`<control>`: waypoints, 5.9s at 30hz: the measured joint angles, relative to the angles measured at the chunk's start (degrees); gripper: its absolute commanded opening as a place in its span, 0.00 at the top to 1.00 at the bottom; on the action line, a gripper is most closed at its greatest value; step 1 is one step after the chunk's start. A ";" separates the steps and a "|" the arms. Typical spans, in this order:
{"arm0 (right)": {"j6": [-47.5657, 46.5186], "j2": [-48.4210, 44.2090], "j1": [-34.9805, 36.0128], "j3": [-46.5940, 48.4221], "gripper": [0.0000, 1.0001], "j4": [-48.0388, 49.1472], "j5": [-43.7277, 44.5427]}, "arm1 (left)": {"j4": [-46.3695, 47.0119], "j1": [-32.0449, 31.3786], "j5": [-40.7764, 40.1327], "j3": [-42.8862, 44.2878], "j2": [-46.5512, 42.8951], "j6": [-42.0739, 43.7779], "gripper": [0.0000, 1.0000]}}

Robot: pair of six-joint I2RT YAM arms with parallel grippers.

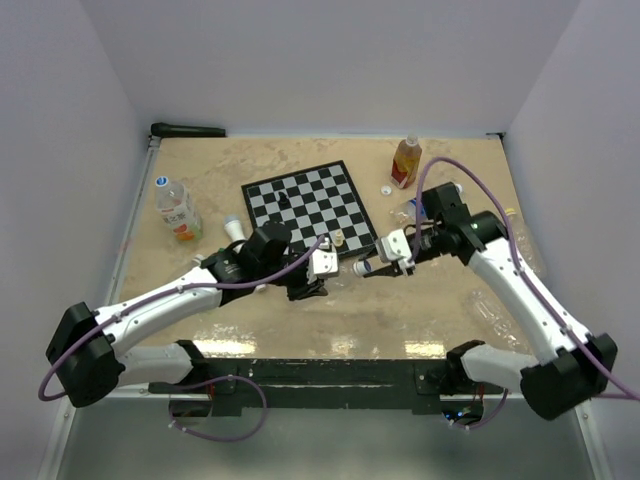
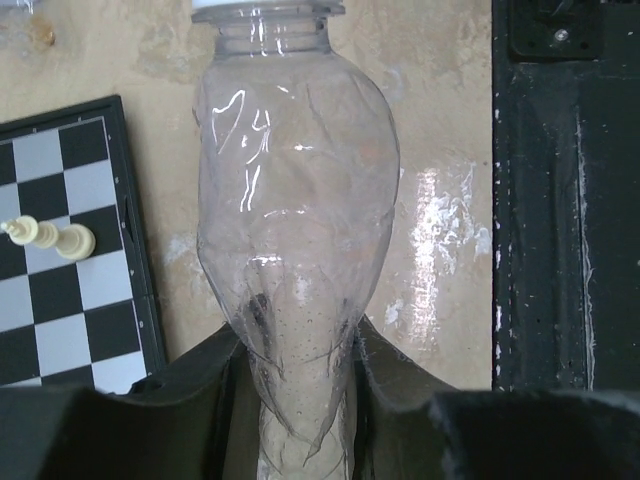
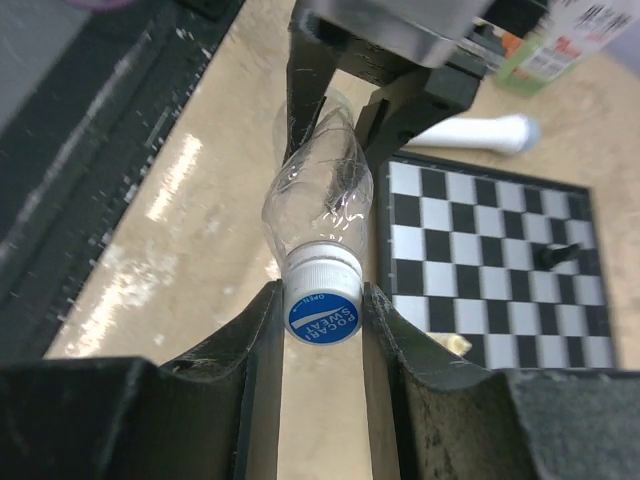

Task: Unscrew the bottle caps
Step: Unscrew the bottle cap from the plastic bottle.

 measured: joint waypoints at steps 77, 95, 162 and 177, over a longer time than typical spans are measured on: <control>44.52 13.29 1.95 12.72 1.00 5.75 3.06 | 4.61 -0.07 -14.93 -3.67 -5.70 -3.82 1.00; -7.48 -2.45 4.70 4.55 0.86 -0.94 7.19 | 8.35 -0.66 -4.87 -5.55 -7.32 -1.22 1.00; 65.81 -3.67 -4.52 3.93 0.19 19.87 10.21 | 5.90 -0.63 -13.86 -7.85 -6.91 -1.40 1.00; 67.45 0.57 -4.57 4.04 0.02 18.53 8.66 | 5.90 -0.63 -15.74 -8.13 -6.93 -1.38 1.00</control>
